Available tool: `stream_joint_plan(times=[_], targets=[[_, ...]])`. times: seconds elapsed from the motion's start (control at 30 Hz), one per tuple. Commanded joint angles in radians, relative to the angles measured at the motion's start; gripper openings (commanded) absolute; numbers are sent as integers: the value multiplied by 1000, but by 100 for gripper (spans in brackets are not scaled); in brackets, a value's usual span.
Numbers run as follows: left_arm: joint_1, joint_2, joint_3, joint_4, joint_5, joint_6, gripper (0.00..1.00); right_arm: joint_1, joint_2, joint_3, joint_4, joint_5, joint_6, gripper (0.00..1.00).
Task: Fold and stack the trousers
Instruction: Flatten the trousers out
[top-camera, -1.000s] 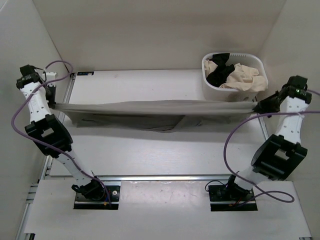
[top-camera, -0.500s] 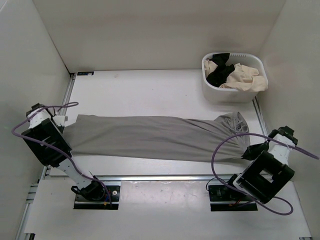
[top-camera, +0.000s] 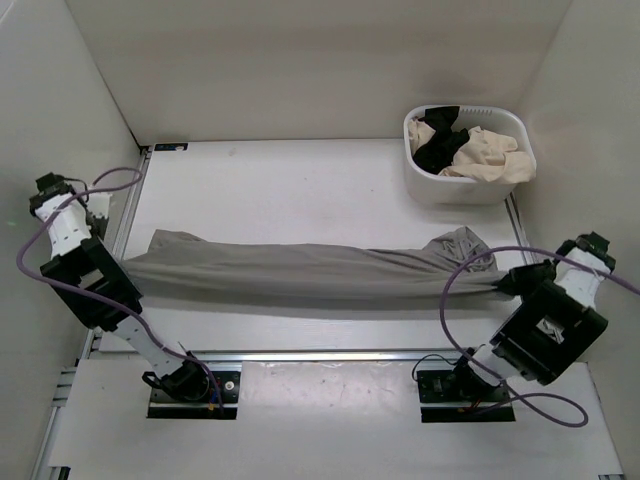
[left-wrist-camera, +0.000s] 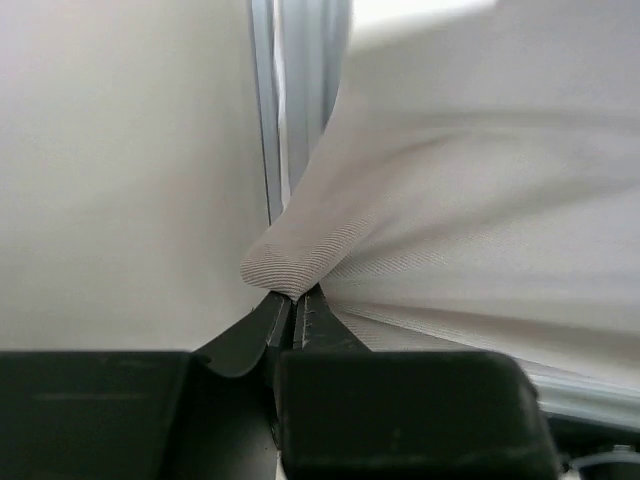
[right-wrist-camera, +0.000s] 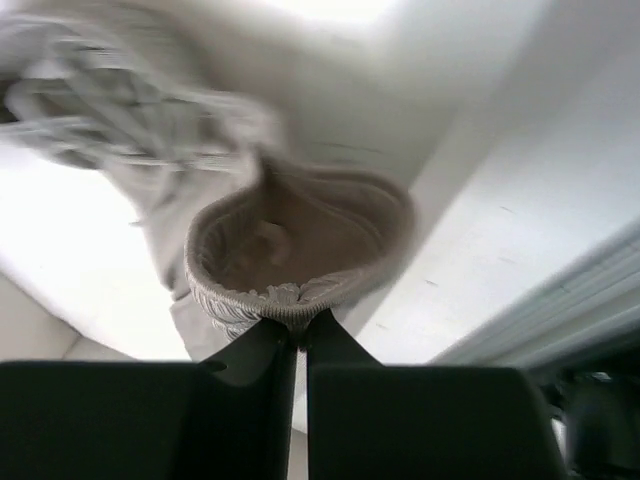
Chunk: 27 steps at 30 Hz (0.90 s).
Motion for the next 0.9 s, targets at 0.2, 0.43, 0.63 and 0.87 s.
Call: stream_joint_plan(times=[0.2, 0.43, 0.63, 0.87], targets=[[-183, 199, 178, -119, 184, -75, 14, 300, 231, 306, 38, 82, 93, 0], [-247, 268, 40, -51, 236, -85, 14, 505, 329, 98, 208, 128, 169, 0], [-301, 419, 97, 11, 148, -134, 14, 599, 539, 260, 190, 269, 249, 0], [-361, 618, 360, 54, 80, -183, 14, 599, 711, 536, 112, 440, 306, 0]])
